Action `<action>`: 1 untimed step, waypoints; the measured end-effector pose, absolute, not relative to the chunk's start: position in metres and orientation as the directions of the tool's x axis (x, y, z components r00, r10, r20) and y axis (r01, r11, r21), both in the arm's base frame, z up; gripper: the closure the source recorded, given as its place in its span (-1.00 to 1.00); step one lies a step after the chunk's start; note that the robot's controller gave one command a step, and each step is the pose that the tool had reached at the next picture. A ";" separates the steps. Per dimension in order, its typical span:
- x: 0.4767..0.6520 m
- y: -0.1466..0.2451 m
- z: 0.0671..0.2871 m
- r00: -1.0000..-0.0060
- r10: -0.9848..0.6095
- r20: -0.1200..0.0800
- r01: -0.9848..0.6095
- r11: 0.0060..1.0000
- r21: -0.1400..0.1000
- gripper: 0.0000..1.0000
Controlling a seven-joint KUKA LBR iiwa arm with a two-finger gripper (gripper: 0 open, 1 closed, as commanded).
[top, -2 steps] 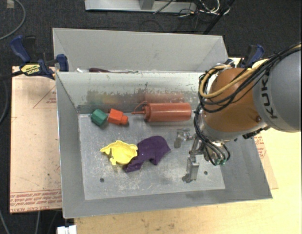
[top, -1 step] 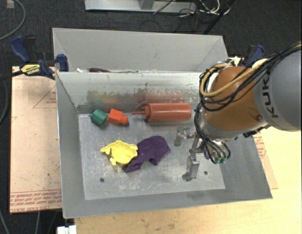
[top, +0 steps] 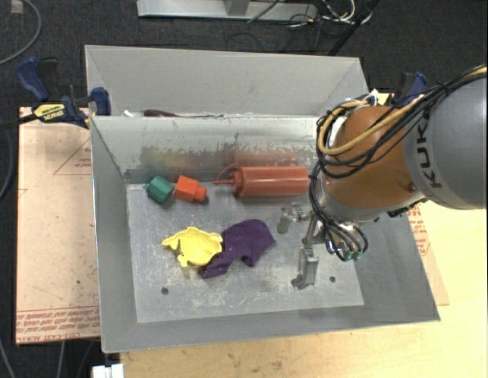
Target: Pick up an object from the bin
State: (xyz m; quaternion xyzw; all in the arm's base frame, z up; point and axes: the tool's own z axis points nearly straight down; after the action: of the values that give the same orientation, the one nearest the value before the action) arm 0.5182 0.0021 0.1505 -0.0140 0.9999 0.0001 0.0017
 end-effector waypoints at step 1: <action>0.542 0.018 0.113 -0.996 -0.085 -0.005 -0.085 0.996 0.001 -1.00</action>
Offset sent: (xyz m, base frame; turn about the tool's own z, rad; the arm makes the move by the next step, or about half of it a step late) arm 0.0471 0.0709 -0.0805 -0.0006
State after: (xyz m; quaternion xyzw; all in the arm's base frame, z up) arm 0.5423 0.0180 0.1128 -0.0424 0.9991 0.0006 0.0024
